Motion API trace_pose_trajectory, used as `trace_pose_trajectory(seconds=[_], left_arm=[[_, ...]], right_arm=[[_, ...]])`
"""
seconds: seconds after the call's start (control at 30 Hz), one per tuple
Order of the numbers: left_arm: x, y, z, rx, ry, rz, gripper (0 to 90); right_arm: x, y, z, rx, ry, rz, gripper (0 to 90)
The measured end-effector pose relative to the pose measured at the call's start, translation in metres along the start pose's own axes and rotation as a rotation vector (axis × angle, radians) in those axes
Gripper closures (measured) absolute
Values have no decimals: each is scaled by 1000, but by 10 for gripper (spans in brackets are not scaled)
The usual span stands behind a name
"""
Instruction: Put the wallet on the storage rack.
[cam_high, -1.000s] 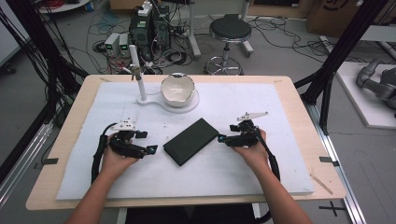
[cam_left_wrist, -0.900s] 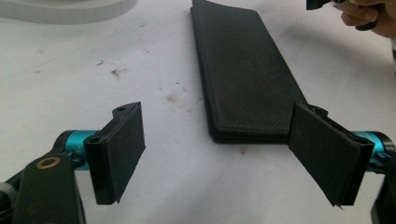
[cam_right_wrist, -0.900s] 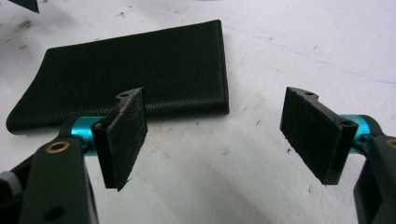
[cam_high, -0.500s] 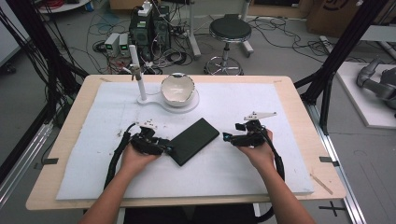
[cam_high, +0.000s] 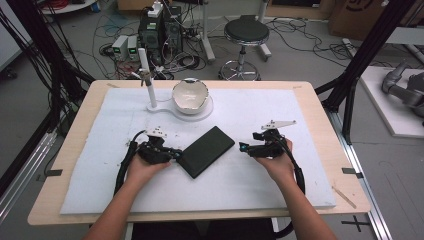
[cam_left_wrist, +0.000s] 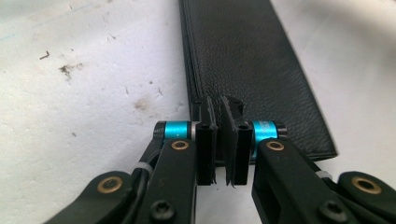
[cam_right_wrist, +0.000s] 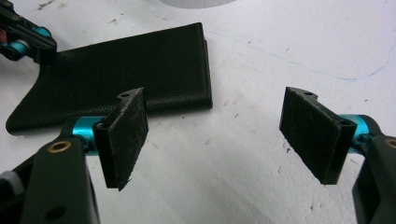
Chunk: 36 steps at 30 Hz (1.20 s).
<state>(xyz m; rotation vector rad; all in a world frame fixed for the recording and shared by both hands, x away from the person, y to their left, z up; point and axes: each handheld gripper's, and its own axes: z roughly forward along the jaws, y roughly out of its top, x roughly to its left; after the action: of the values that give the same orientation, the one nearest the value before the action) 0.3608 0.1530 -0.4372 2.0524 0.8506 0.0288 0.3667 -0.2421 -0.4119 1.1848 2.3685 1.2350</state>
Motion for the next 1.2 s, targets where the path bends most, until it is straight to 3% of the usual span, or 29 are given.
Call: trace_pose_trajectory(seconds=[0.13,0.17,0.27,0.4,0.53,0.7,0.83,0.97,1.1,1.2], left_arm=[[7,-1,-4,-23,-68,-59,837],[9,-2,-3,-2,-95,-80,825],[12,-5,2,45,-121,-84,780],[13,-5,2,54,-138,-110,669],[12,-5,4,72,-130,-111,644],[8,-4,3,64,-82,-93,754],[2,-1,1,59,-41,-32,846],[-4,3,-3,53,-25,24,878],[-4,6,-15,-43,-76,16,880],[-7,11,-23,-81,-98,36,881]], right_arm=[[-1,0,-2,-4,0,2,241],[-1,0,-2,-7,-1,4,242],[-1,0,-2,-6,2,10,241],[-2,0,-2,-9,1,7,242],[-2,0,-1,-5,5,8,242],[3,-2,6,39,13,-5,242],[8,-3,18,75,25,-15,242],[7,-3,22,81,23,-9,242],[6,-3,18,74,18,-2,242],[4,-3,16,68,22,2,242]])
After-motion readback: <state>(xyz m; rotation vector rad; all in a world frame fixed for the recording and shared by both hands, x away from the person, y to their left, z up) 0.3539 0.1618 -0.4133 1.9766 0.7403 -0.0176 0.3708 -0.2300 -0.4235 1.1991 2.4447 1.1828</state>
